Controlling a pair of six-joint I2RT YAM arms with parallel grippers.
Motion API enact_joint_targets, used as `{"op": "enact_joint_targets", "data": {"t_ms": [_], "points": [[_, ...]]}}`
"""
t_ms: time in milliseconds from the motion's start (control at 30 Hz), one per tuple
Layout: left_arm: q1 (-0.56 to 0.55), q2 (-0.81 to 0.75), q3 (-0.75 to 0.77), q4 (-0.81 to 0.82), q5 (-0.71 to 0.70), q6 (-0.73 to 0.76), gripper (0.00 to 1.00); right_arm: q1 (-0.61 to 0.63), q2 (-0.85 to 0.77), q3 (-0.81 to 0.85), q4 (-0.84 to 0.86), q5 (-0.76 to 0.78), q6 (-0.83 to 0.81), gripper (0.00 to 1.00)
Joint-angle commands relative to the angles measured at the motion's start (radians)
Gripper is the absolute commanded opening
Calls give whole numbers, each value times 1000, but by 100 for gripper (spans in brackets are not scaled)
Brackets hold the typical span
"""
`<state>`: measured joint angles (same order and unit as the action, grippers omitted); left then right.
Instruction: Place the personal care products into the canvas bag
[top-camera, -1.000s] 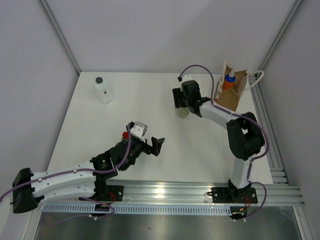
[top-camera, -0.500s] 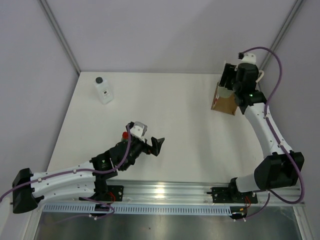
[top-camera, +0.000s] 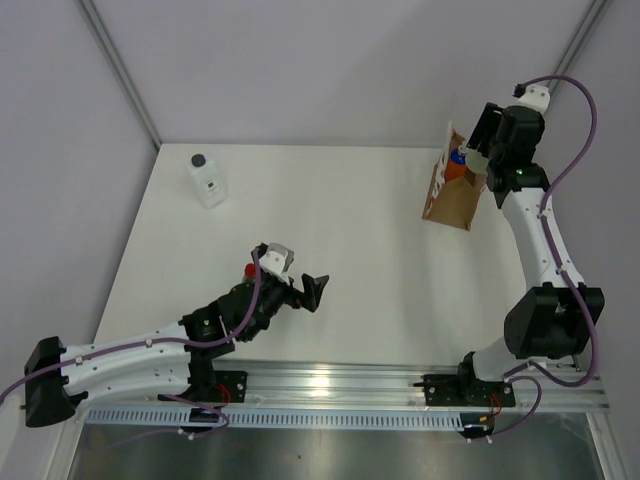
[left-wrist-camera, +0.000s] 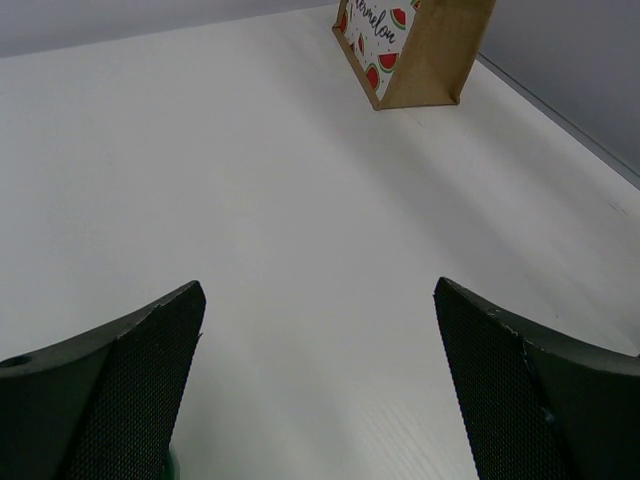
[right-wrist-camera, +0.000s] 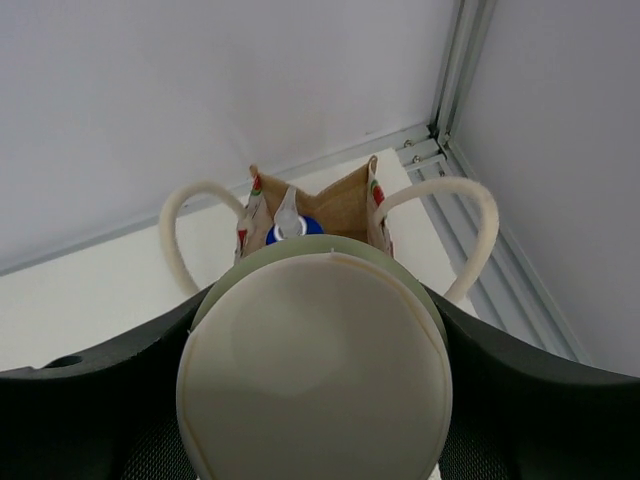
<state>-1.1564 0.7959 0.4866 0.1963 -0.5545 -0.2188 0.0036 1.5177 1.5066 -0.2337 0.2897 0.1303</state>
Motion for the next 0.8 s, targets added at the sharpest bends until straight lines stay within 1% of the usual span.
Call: {"op": "enact_joint_targets", "data": {"t_ms": [0,133,233,267,333,500,633,767], "points": [[-5,-8,38,17,-5,-2,99,-39,56,104,189,-10,-11,0],[-5,-1,41,15,-5,1,99,-51,151,179,192,-27,-20,0],[-5,0,41,14,-10,2,99,-60,199,191,218,-31,-14,0],[-5,-1,44,12,-7,1,99,-60,208,184,221,-34,-12,0],[-5,-4,43,11,4,-4,99,-62,231,162,295,-41,3,0],[-5,-15,41,6,7,-8,99,-60,297,153,323,-60,6,0],[-5,-12,43,9,21,-11,99,-60,338,150,330,-9,-20,0],[-5,-11,47,2,36,-25,99,-62,352,109,364,17,-37,0]]}}
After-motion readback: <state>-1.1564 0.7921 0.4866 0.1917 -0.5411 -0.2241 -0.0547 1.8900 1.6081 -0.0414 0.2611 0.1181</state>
